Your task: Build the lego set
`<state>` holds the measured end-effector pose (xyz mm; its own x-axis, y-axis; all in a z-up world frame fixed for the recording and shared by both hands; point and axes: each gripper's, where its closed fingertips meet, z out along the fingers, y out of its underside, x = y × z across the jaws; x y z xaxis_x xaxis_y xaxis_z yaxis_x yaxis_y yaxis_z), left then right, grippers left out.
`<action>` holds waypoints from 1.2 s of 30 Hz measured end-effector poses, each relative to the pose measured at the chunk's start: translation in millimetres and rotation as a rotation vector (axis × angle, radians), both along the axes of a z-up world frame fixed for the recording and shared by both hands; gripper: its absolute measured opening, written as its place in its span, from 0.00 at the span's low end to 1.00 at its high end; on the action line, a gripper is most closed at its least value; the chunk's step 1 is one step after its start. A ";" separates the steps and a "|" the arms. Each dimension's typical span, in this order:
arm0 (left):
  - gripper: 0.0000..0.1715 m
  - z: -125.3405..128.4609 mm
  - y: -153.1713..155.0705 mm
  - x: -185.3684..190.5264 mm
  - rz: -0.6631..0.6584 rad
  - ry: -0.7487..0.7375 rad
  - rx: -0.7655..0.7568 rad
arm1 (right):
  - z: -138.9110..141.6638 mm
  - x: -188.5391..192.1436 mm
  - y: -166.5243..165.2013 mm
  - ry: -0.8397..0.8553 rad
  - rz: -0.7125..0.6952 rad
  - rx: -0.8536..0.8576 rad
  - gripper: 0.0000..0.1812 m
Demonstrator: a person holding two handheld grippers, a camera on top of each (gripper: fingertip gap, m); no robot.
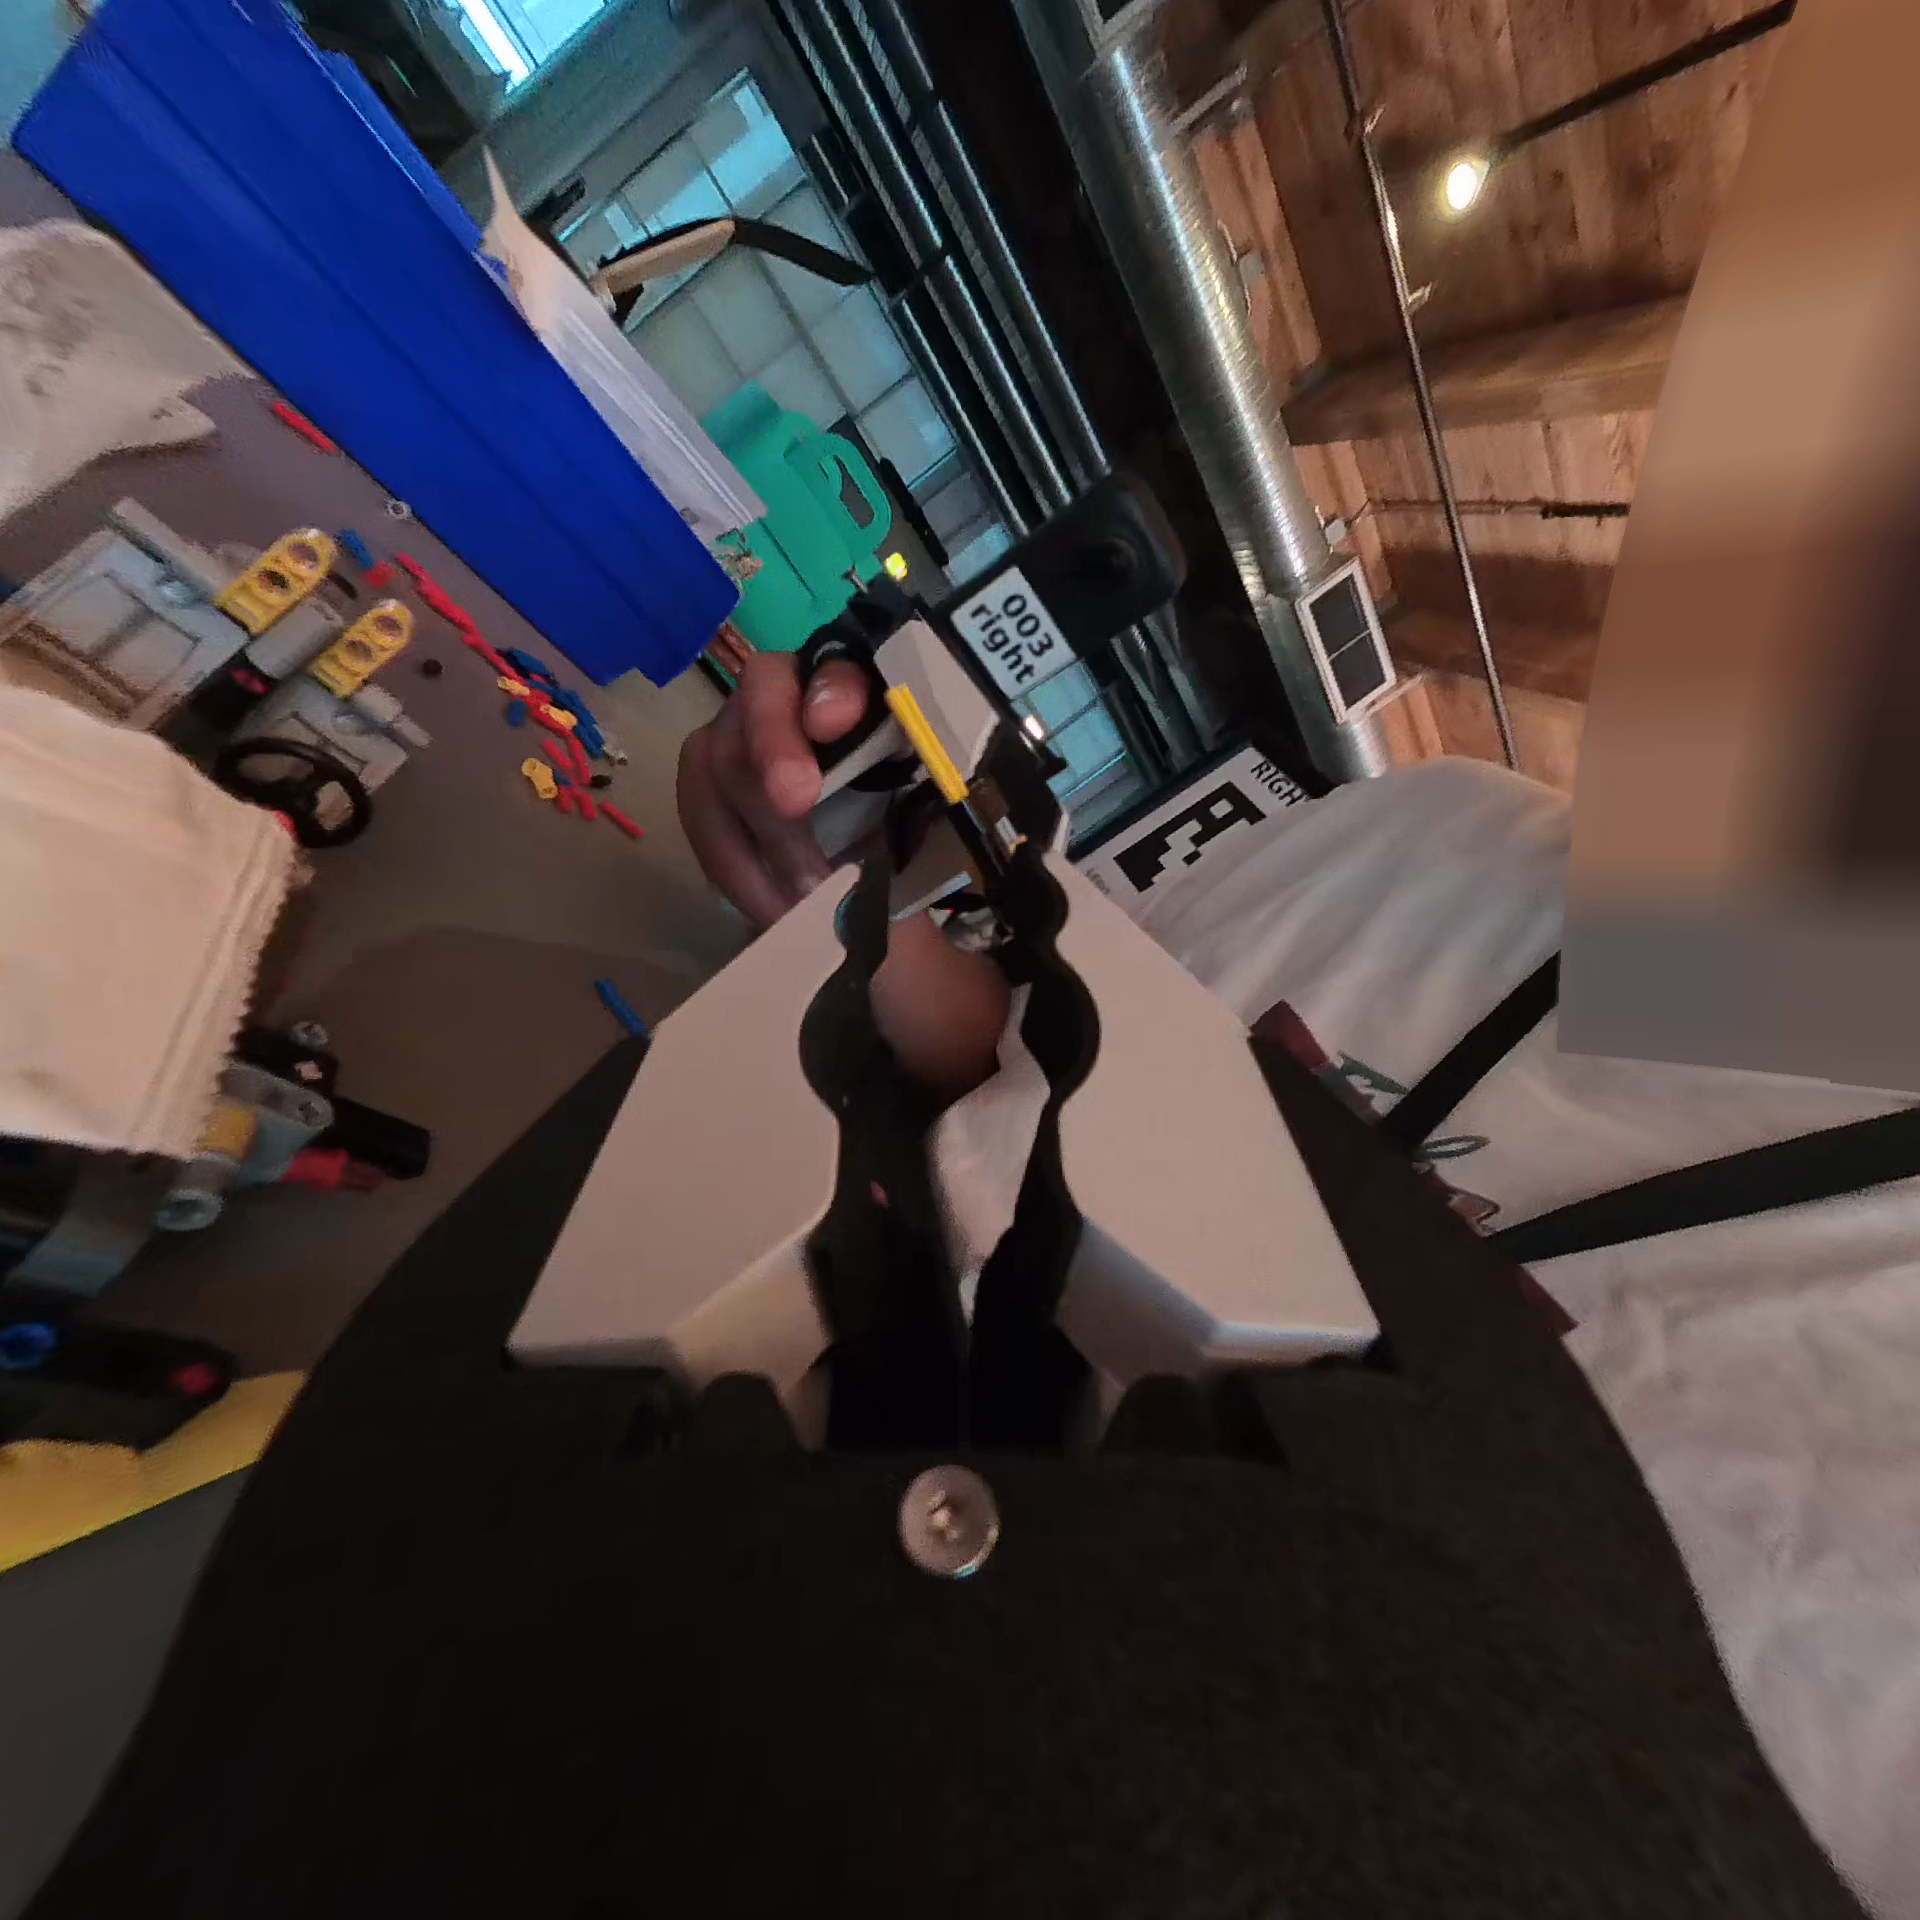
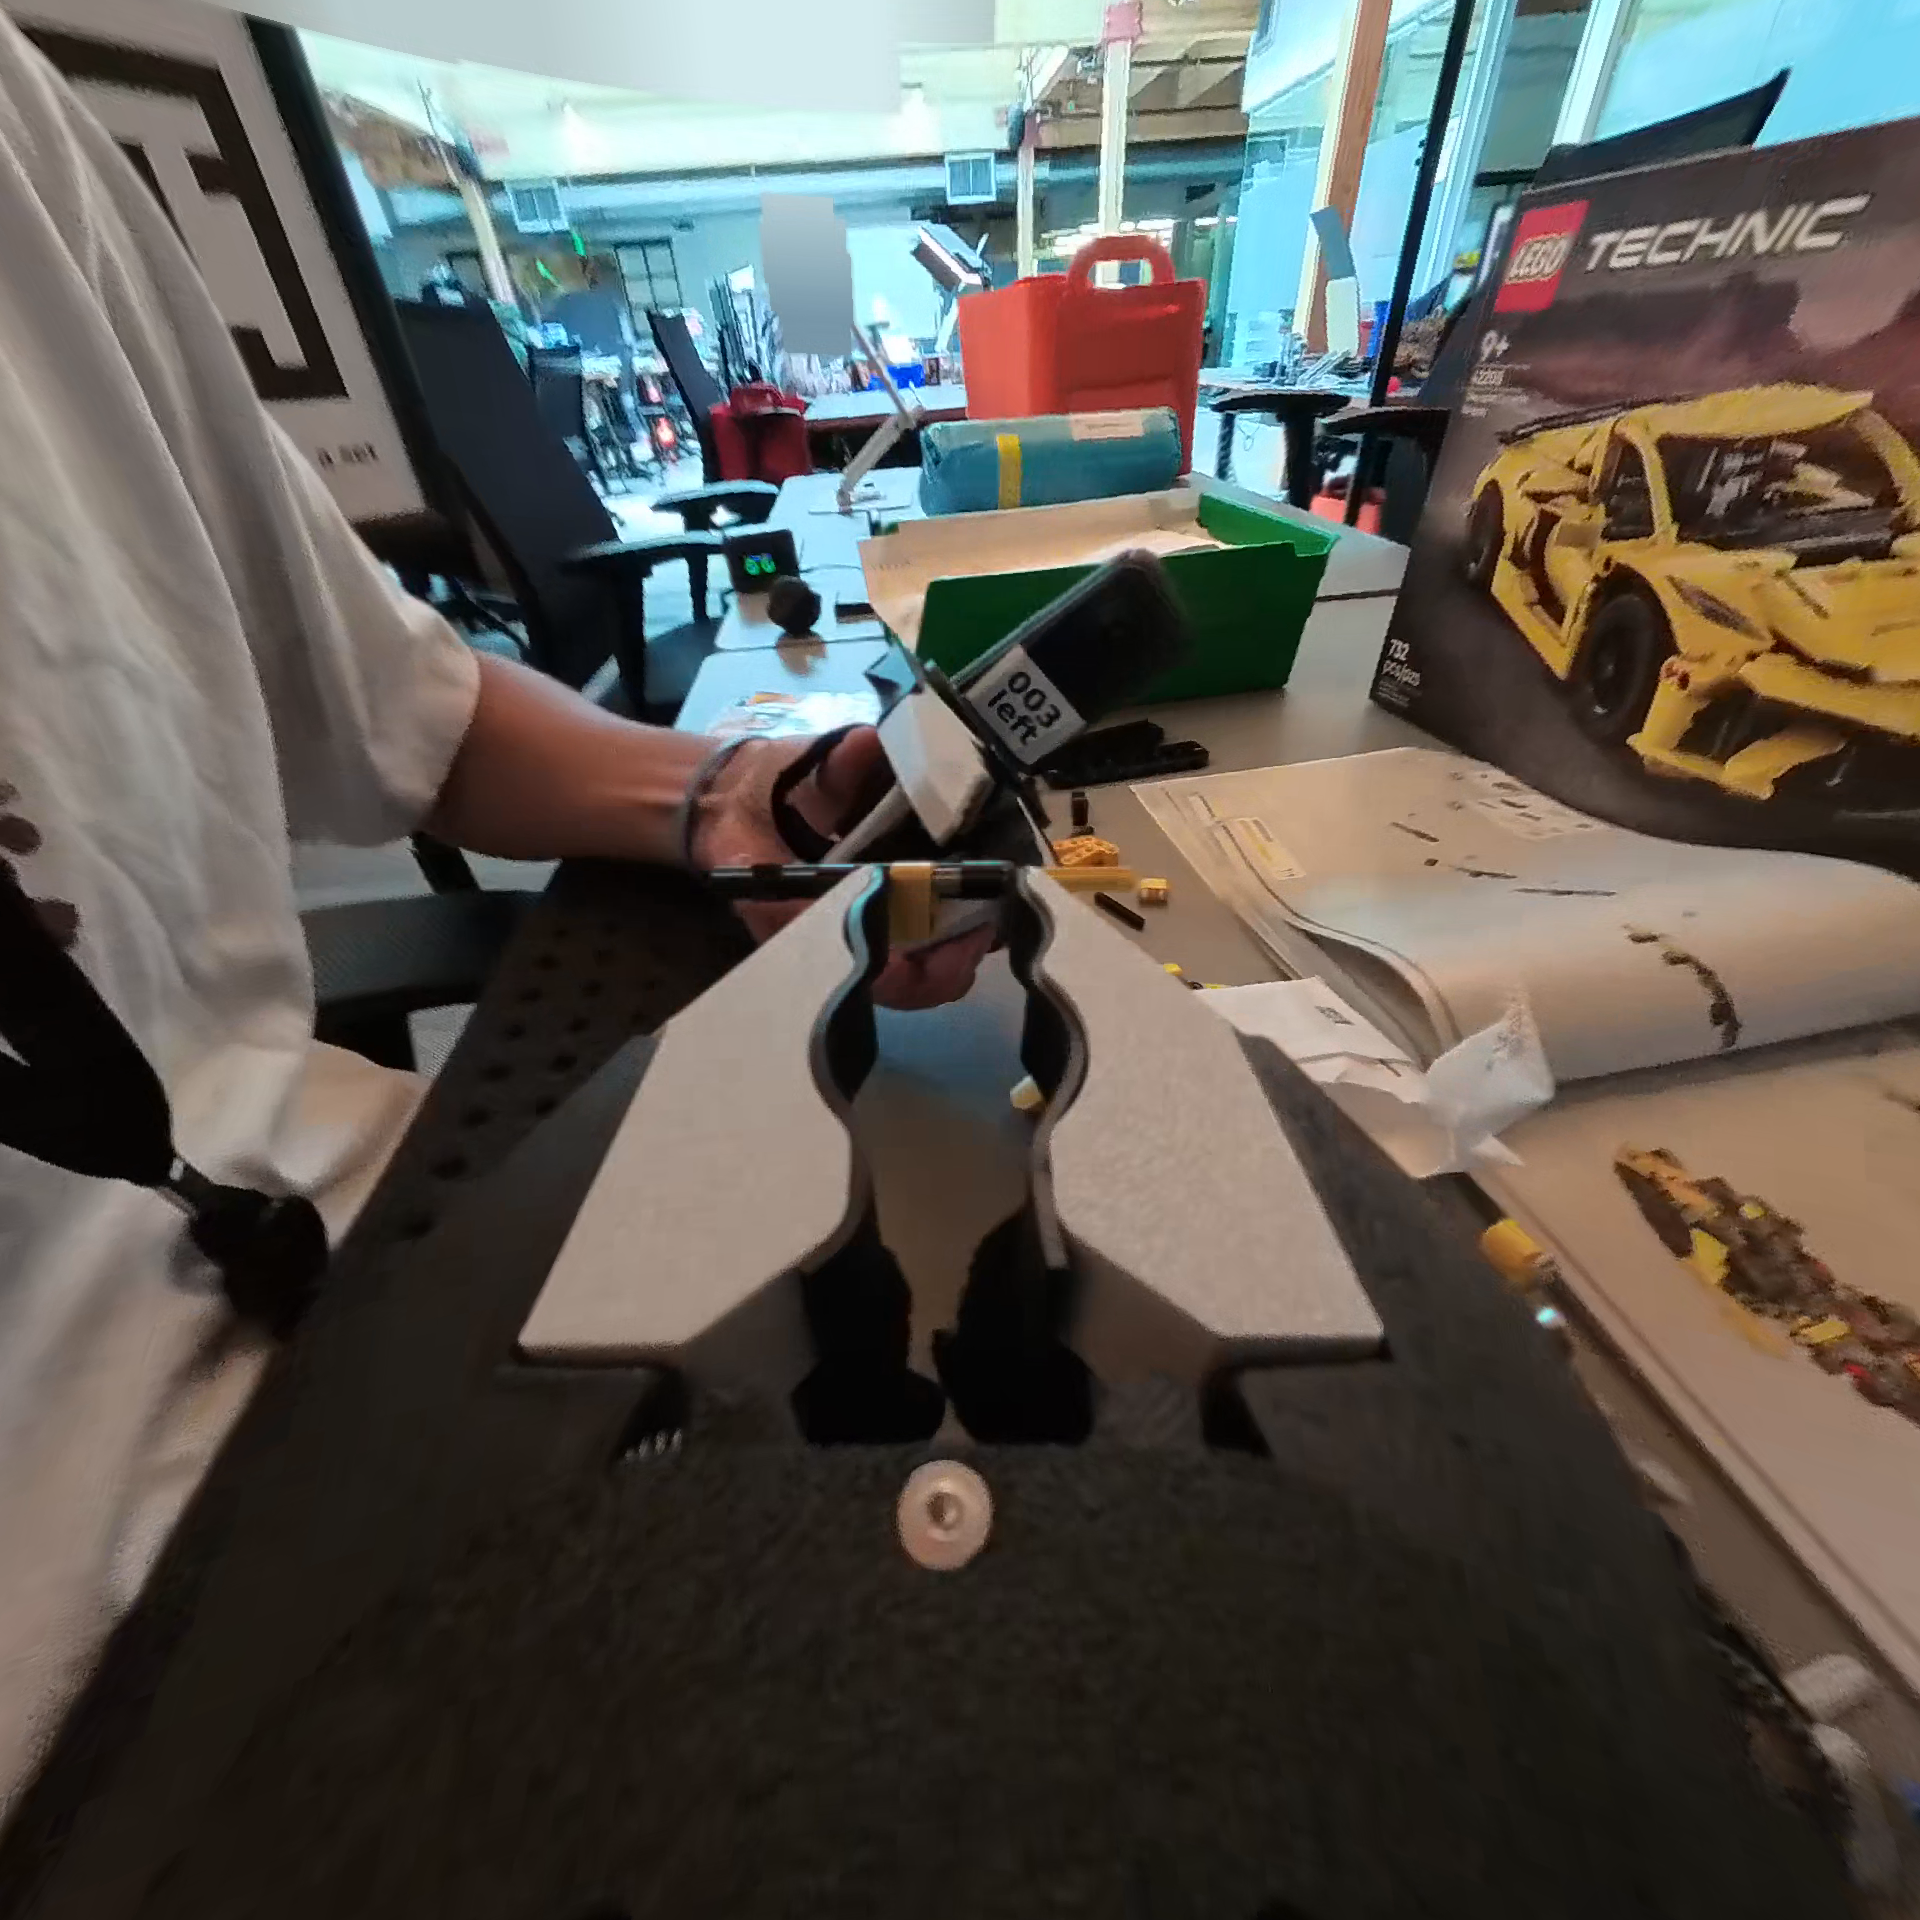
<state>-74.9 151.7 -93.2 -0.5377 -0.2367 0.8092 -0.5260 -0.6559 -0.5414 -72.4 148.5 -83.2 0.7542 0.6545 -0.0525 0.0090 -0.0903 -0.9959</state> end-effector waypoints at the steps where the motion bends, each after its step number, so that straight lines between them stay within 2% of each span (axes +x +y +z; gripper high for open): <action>1: 0.12 0.1 -3.3 -0.3 -0.006 -0.005 0.017 | -1.3 -1.5 -0.4 -0.028 -0.005 0.013 0.12; 3: 0.12 1.3 -8.8 -1.7 -0.027 -0.015 0.038 | -5.1 -4.4 -1.2 -0.080 -0.008 0.026 0.12; 6: 0.05 -0.7 -14.8 -5.3 -0.051 -0.025 0.076 | -9.0 -7.0 -1.5 -0.136 -0.019 0.045 0.12; 13: 0.03 -4.5 -7.4 -3.4 -0.001 -0.026 0.108 | -15.1 -4.3 3.2 -0.205 -0.067 0.065 0.12; 16: 0.03 -5.5 -3.7 -1.2 0.025 -0.019 0.093 | -12.8 3.8 10.0 -0.204 -0.140 0.068 0.21; 20: 0.03 -5.4 -8.5 -3.4 -0.020 0.000 0.037 | -17.8 1.9 11.0 -0.255 -0.126 0.057 0.25; 29: 0.02 -4.3 -16.4 -10.0 -0.117 0.027 -0.067 | -12.1 -3.7 3.0 -0.295 -0.096 0.117 0.24; 34: 0.02 -9.5 -25.5 -12.6 -0.164 0.044 -0.041 | -14.7 -9.0 1.6 -0.311 -0.064 0.134 0.29; 36: 0.02 -11.6 -27.6 -12.7 -0.175 0.054 -0.034 | -18.8 -13.6 -1.0 -0.309 -0.028 0.120 0.27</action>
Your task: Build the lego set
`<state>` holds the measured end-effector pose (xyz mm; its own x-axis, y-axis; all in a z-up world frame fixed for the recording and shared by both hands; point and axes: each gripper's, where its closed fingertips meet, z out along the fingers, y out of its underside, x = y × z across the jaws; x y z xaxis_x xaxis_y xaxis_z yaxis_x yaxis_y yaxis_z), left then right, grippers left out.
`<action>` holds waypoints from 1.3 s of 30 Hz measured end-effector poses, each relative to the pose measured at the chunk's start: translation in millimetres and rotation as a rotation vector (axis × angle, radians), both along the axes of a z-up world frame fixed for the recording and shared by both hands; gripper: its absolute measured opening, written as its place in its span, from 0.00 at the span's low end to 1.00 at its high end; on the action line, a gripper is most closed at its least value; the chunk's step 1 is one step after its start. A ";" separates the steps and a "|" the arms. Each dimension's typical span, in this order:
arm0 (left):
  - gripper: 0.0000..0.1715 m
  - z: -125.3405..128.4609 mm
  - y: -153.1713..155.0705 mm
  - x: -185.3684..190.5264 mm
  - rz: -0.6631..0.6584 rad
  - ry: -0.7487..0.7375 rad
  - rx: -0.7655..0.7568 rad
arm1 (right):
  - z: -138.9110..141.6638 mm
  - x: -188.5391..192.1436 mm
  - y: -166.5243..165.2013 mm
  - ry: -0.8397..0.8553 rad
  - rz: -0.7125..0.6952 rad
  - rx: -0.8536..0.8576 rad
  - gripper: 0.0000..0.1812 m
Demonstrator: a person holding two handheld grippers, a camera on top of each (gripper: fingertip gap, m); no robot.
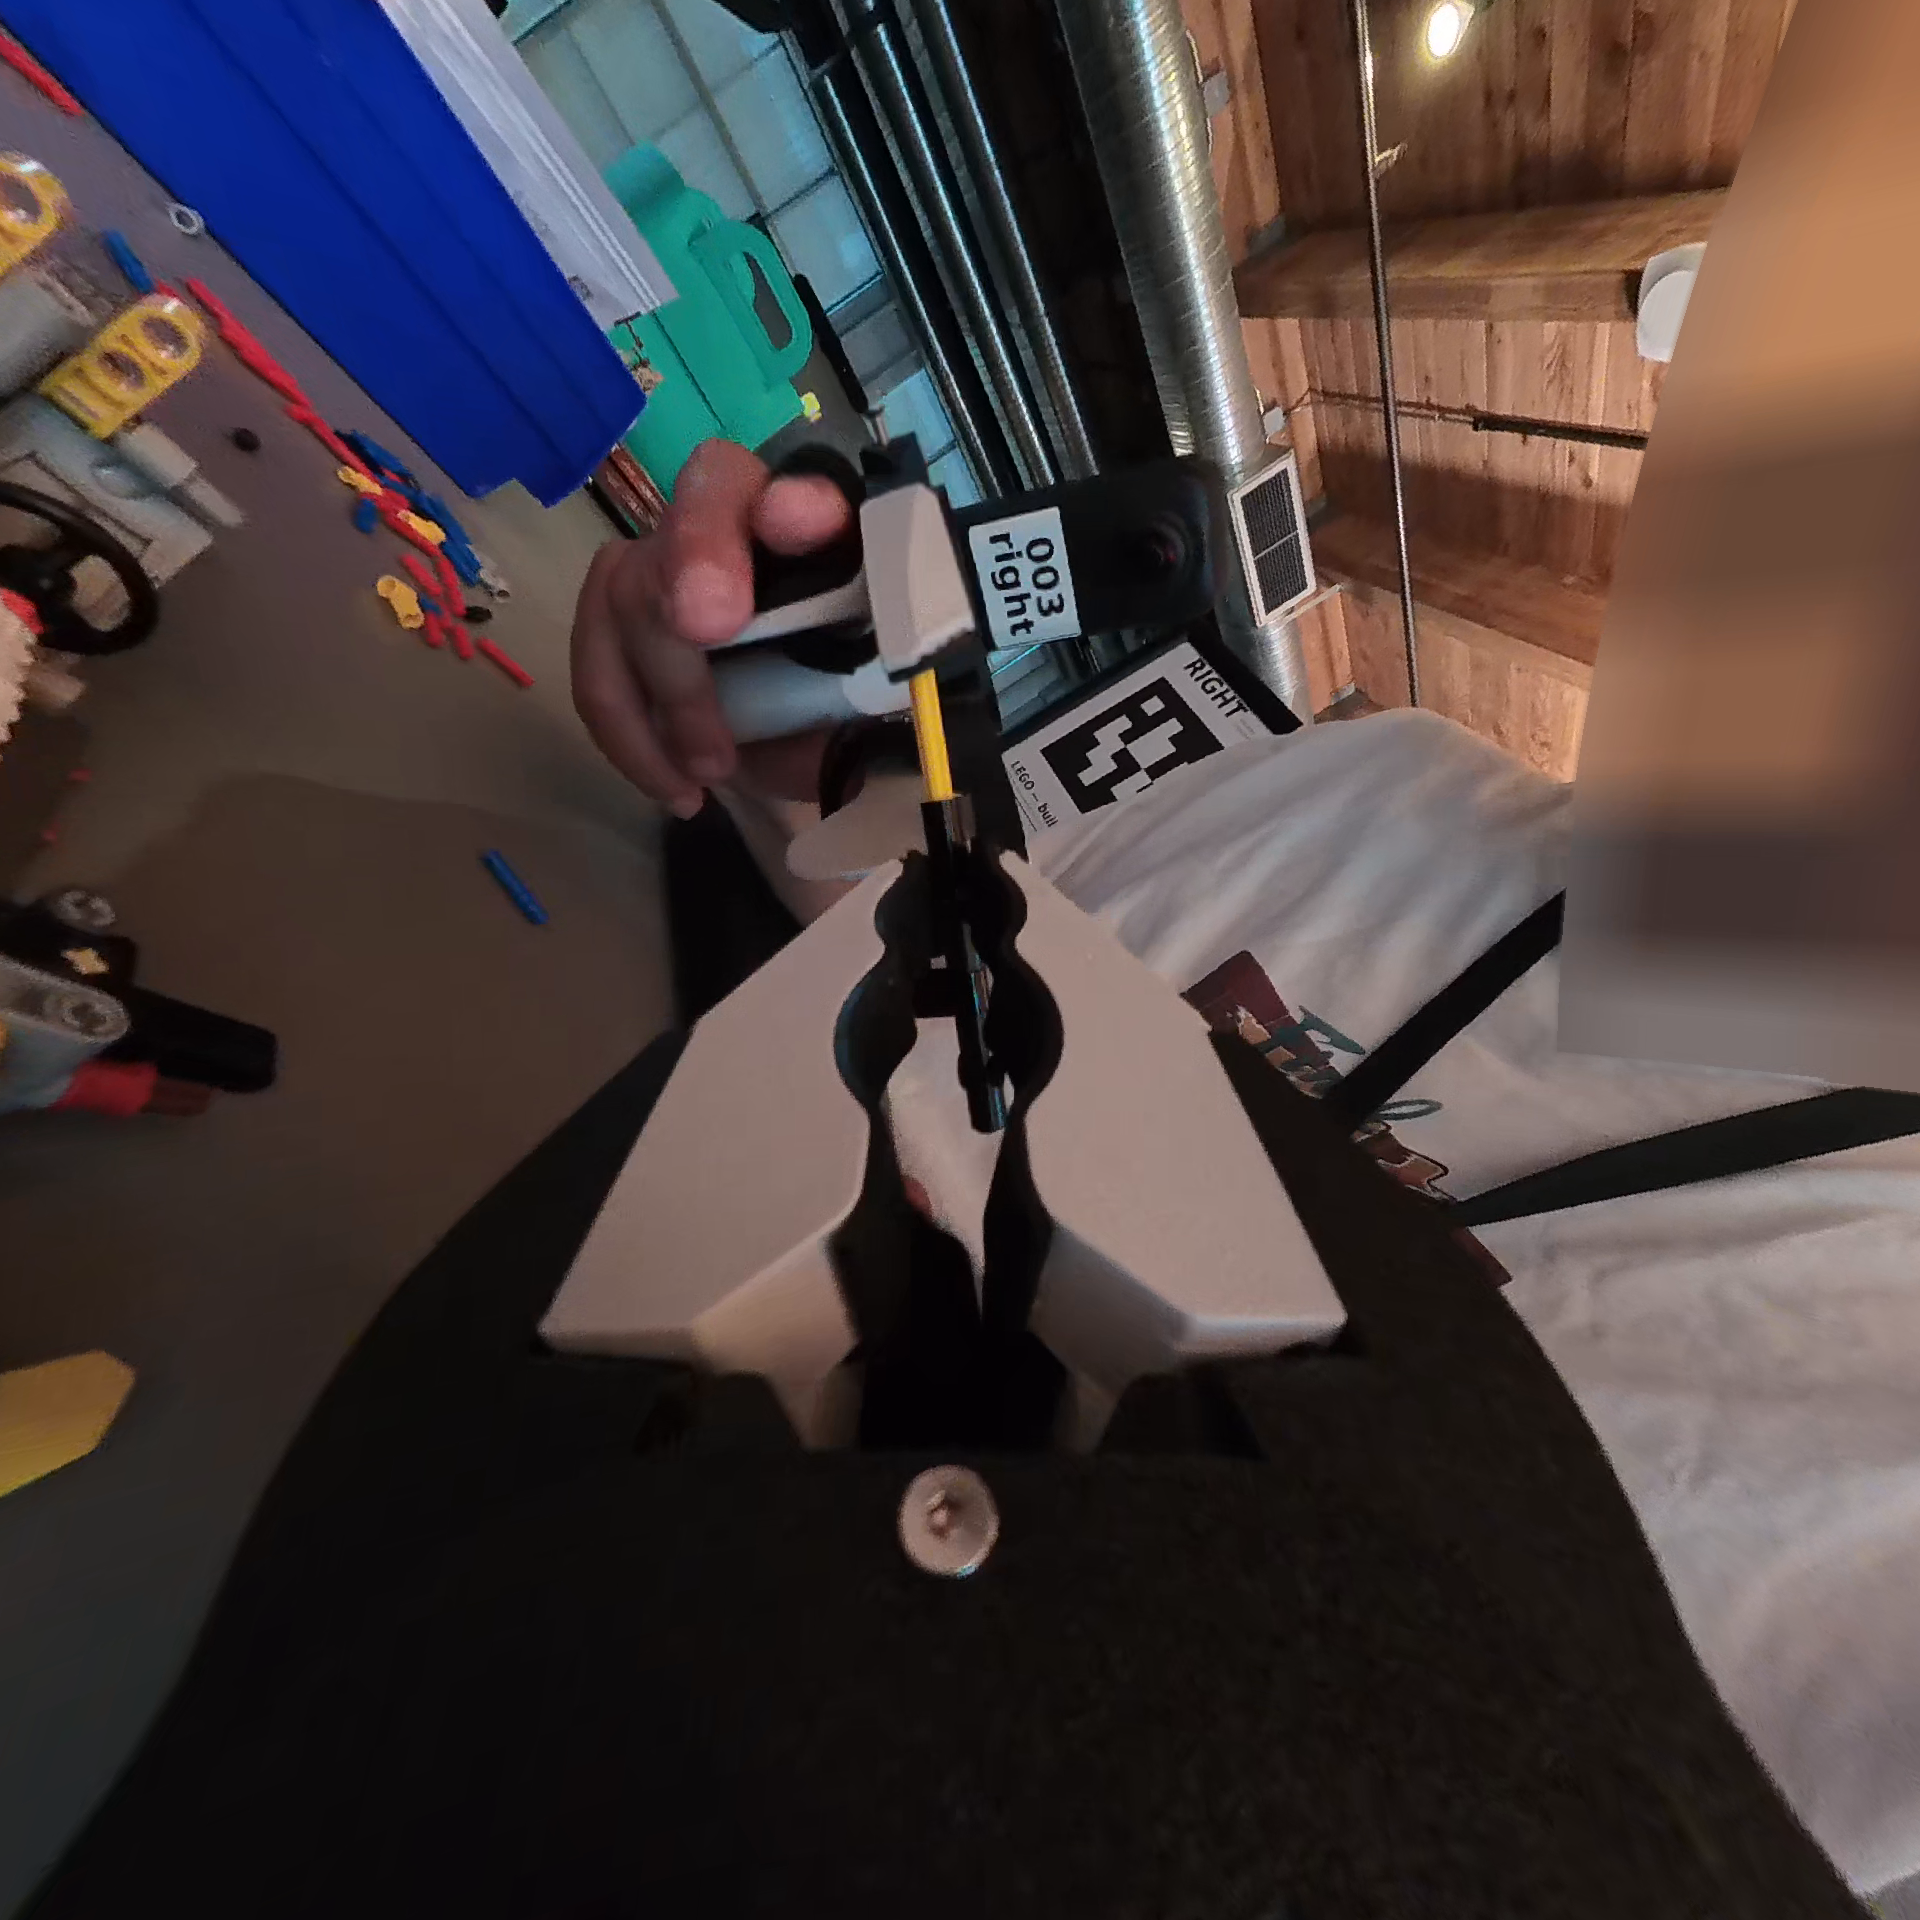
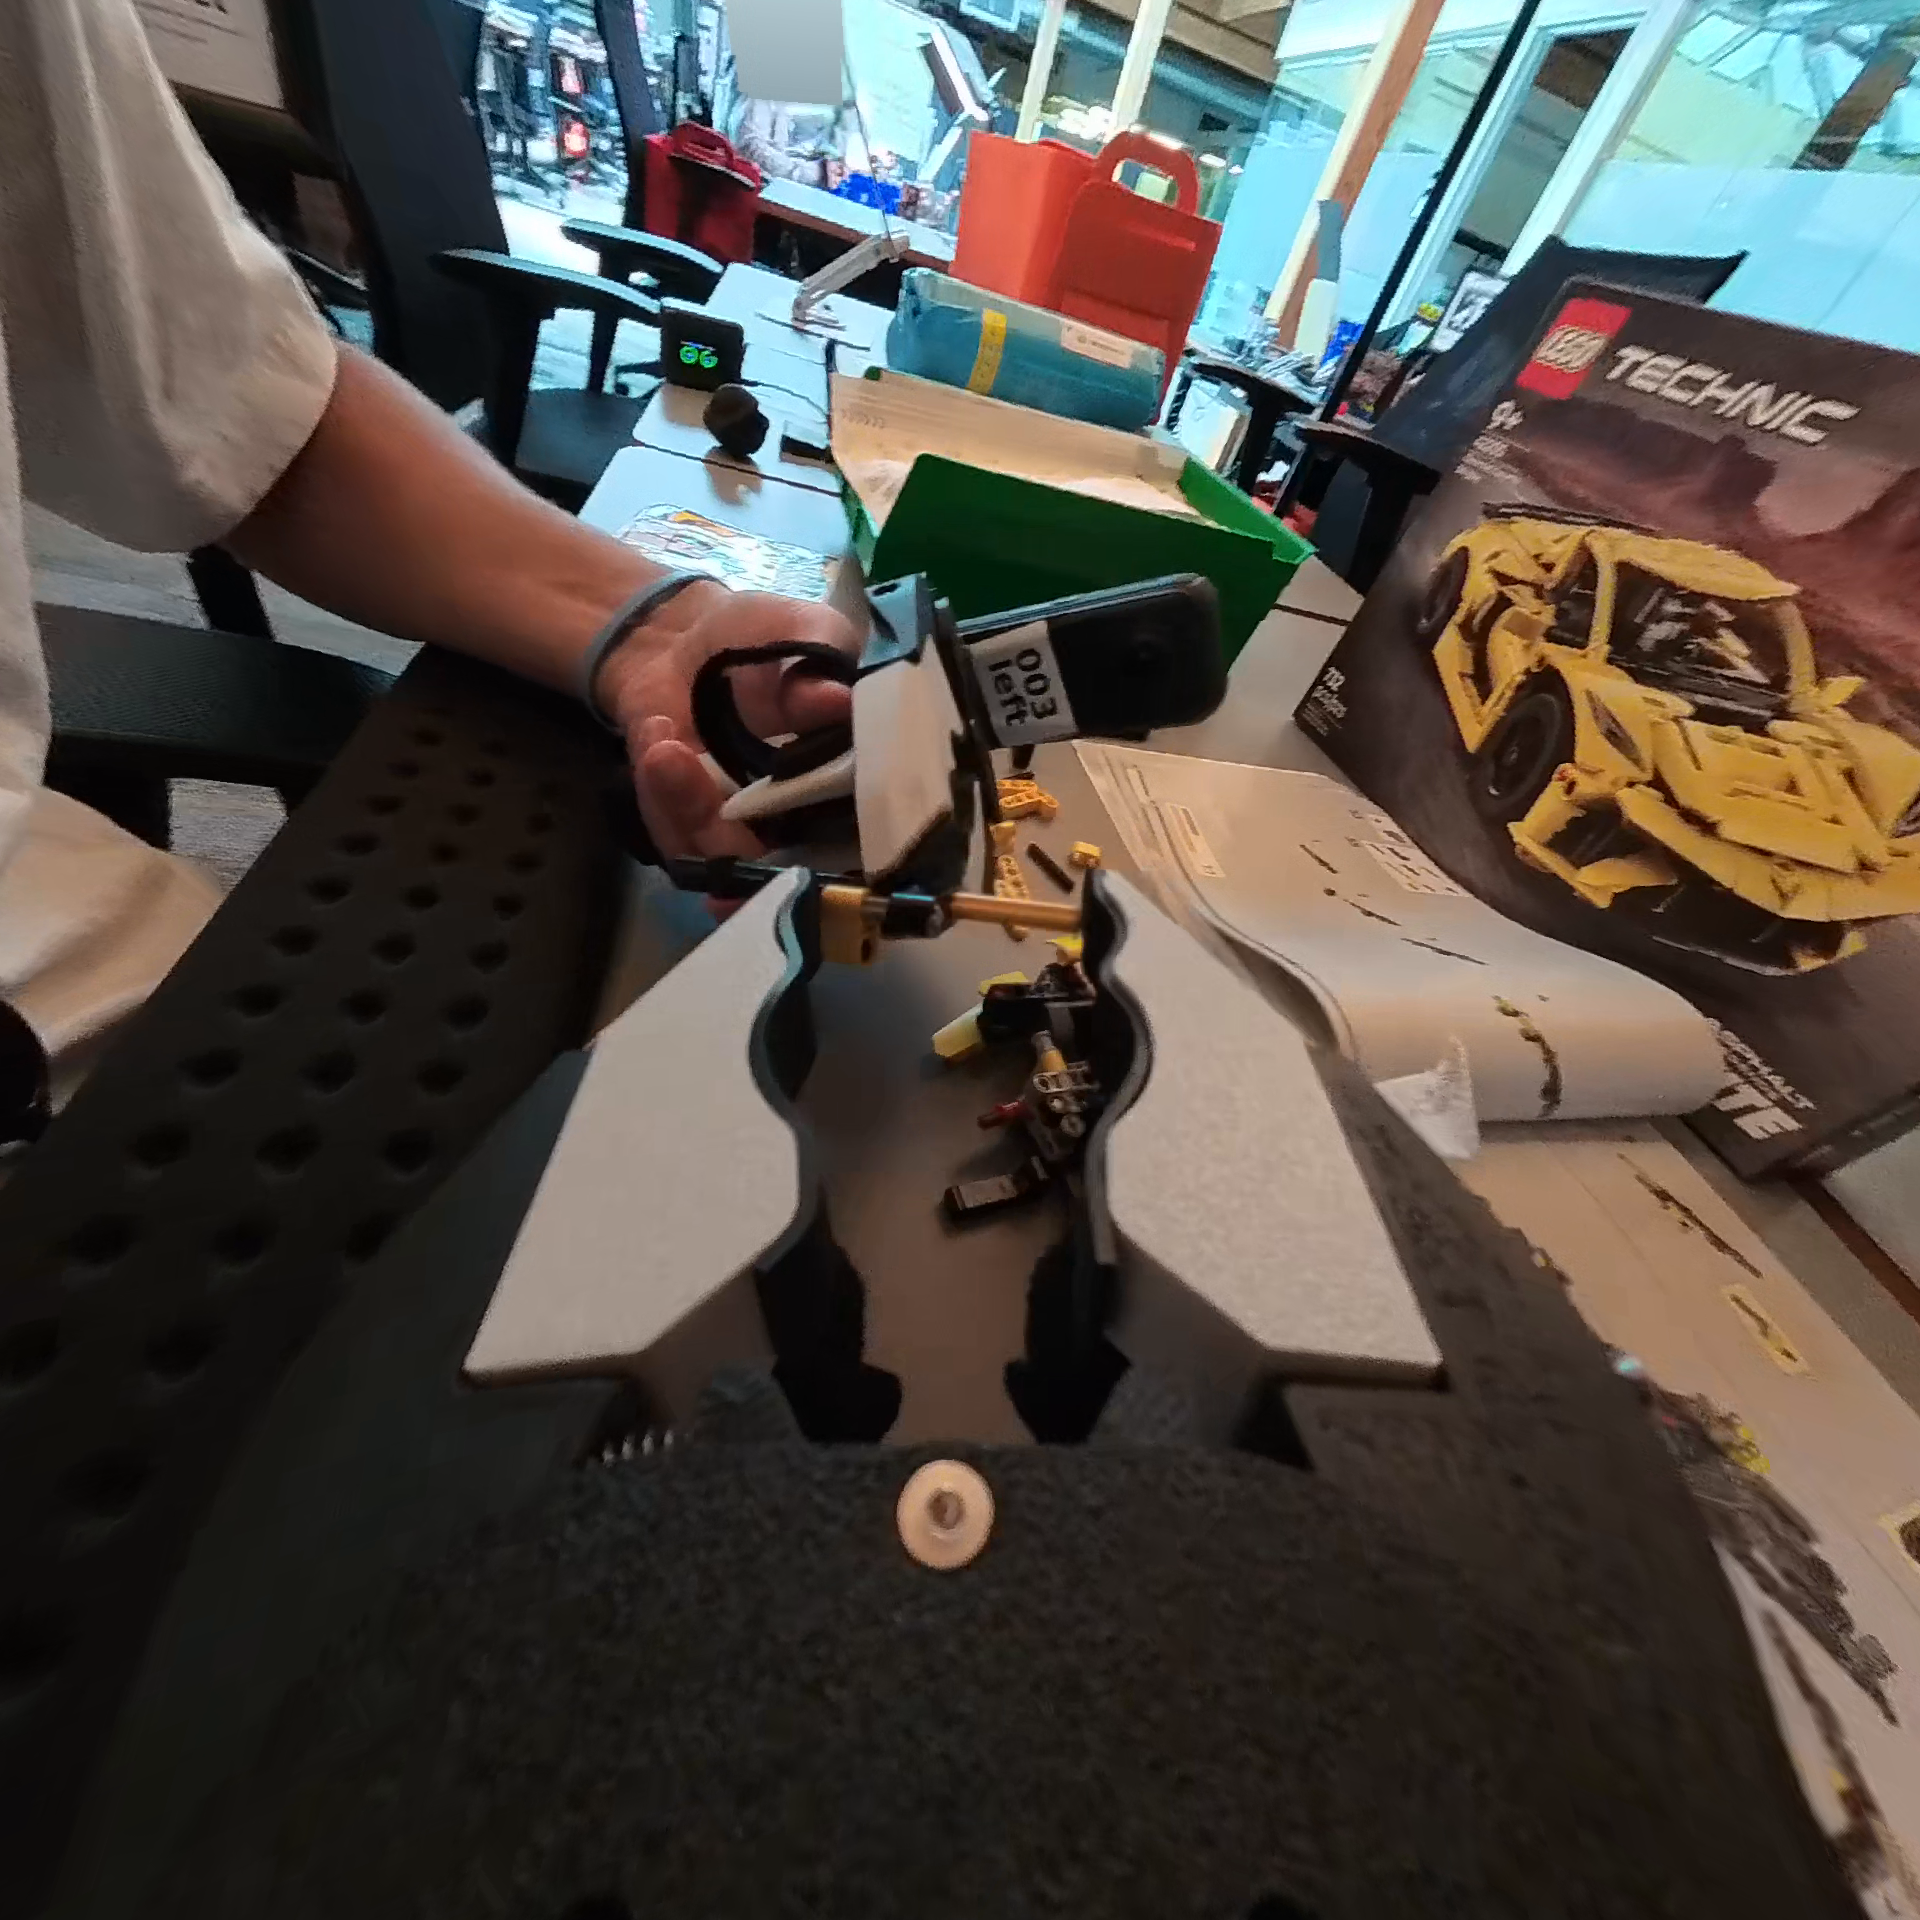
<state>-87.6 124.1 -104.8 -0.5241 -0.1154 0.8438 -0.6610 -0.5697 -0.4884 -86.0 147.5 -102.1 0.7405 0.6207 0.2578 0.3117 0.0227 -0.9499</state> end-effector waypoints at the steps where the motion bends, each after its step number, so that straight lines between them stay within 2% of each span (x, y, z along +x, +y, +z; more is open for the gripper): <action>1: 0.02 -0.3 0.3 0.1 0.001 0.003 -0.002 | -0.8 0.2 0.0 0.003 -0.003 -0.005 0.27; 8: 0.03 -0.3 -0.2 1.4 0.036 -0.028 0.063 | -2.1 0.9 -0.7 0.035 0.006 -0.048 0.27; 10: 0.05 4.0 2.6 3.3 0.051 -0.035 0.041 | -2.3 -2.4 -3.6 0.056 0.038 -0.070 0.27; 12: 0.02 1.6 2.1 3.0 0.044 -0.029 0.053 | -3.1 -4.9 -4.5 0.053 0.050 -0.074 0.27; 19: 0.02 -2.4 2.4 3.6 0.075 -0.054 0.150 | -5.8 -5.3 -4.9 0.043 0.050 -0.081 0.27; 24: 0.02 -5.6 22.9 13.8 0.187 -0.027 0.166 | -6.3 10.0 10.6 -0.094 -0.134 0.018 0.28; 27: 0.02 -11.9 36.8 20.0 0.273 -0.002 0.204 | -7.4 17.1 14.2 -0.208 -0.218 0.081 0.18; 28: 0.02 -15.2 38.8 21.6 0.293 0.005 0.233 | -11.5 17.2 14.9 -0.231 -0.222 0.069 0.14; 33: 0.01 -21.8 35.5 25.0 0.319 0.000 0.346 | -24.2 13.4 16.4 -0.327 -0.224 0.015 0.14; 39: 0.01 -23.9 39.9 26.2 0.348 0.008 0.379 | -29.9 16.2 17.5 -0.420 -0.247 0.019 0.12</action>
